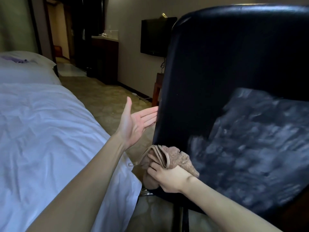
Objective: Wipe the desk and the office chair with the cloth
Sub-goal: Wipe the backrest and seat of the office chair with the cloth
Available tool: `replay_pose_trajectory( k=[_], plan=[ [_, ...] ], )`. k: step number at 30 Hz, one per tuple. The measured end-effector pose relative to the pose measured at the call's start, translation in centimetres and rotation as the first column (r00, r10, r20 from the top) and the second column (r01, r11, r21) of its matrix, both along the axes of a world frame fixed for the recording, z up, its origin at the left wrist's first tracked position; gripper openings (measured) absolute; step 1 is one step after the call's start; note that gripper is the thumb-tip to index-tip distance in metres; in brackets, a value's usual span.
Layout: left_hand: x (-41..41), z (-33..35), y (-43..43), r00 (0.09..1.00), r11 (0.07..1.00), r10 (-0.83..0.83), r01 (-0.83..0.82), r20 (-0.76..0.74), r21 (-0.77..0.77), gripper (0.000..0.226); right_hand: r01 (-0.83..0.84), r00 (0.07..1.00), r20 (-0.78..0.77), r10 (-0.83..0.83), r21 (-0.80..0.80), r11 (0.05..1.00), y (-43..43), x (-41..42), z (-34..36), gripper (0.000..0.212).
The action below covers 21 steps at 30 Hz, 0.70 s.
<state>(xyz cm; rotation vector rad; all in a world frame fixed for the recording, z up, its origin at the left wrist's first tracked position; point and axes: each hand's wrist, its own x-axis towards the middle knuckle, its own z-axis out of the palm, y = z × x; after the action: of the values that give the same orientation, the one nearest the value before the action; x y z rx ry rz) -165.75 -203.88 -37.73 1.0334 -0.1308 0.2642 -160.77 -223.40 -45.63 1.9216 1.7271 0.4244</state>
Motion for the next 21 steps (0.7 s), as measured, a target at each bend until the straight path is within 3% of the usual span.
replay_pose_trajectory(
  k=[3, 5, 8, 12, 15, 18, 21],
  plan=[
    [-0.1, -1.0, -0.9, 0.996, 0.995, 0.075, -0.071, -0.053, 0.072, 0.097, 0.014, 1.000, -0.020, -0.015, -0.043, 0.999, -0.5, -0.7, 2.3, 0.038],
    [-0.5, -1.8, -1.0, 0.989, 0.991, 0.069, -0.053, -0.133, 0.123, 0.094, -0.081, 0.994, -0.061, 0.090, 0.135, 0.988, -1.3, -1.0, 5.8, 0.041],
    [-1.5, -2.4, -0.2, 0.974, 0.988, 0.008, 0.027, -0.226, 0.151, 0.089, -0.288, 0.952, 0.048, 0.301, 0.468, 0.836, -2.7, -1.2, 13.2, 0.039],
    [-1.9, -2.6, 1.2, 0.960, 0.967, -0.052, 0.117, -0.275, 0.226, 0.110, -0.304, 0.952, 0.252, 0.174, 0.706, 0.639, -3.0, 0.0, 21.6, 0.060],
    [-1.7, -3.2, 1.6, 0.964, 0.979, -0.110, 0.147, -0.242, 0.139, 0.124, -0.237, 0.968, 0.231, 0.094, 0.729, 0.642, -2.5, -0.5, 21.1, 0.067],
    [-1.2, -4.7, 1.4, 0.967, 0.991, -0.136, 0.135, -0.214, -0.019, 0.132, -0.185, 0.979, 0.074, 0.190, 0.717, 0.672, -1.0, -0.4, 17.0, 0.062],
    [-0.7, -5.8, 1.4, 0.966, 0.966, -0.219, 0.194, -0.141, -0.169, 0.130, -0.088, 0.983, -0.066, 0.174, 0.658, 0.748, 0.3, -0.3, 11.8, 0.055]
  ],
)
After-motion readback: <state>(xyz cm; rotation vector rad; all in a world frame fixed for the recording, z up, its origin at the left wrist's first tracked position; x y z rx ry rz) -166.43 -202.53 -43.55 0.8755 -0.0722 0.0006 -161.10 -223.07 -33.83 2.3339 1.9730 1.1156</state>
